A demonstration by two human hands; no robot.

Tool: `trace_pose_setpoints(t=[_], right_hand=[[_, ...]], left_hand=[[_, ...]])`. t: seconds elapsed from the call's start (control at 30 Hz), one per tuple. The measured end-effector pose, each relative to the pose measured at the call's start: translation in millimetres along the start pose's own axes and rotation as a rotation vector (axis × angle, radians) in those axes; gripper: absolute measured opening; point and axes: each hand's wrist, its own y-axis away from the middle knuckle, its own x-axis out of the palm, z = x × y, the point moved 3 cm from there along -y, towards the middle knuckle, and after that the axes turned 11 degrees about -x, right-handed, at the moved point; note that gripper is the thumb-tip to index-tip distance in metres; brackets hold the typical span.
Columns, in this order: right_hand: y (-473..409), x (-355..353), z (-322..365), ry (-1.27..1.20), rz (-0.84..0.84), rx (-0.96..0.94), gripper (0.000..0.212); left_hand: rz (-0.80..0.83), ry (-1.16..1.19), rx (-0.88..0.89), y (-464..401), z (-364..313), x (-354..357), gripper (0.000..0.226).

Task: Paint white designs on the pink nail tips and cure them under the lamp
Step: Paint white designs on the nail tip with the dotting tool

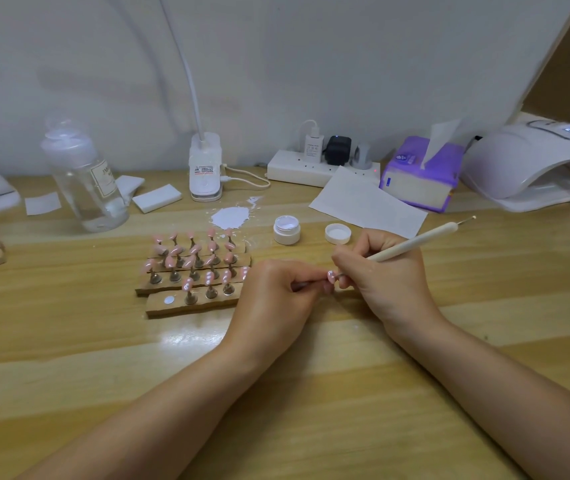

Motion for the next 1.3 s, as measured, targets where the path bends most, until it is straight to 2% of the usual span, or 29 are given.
trace_pose_setpoints(t=[1.3], right_hand=[[0.1,-0.6,-0.4,0.023,-0.022,-0.013,0.037]], left_hand=[[-0.016,-0.014,0.023,-0.4,-0.2,0.1,0.016]])
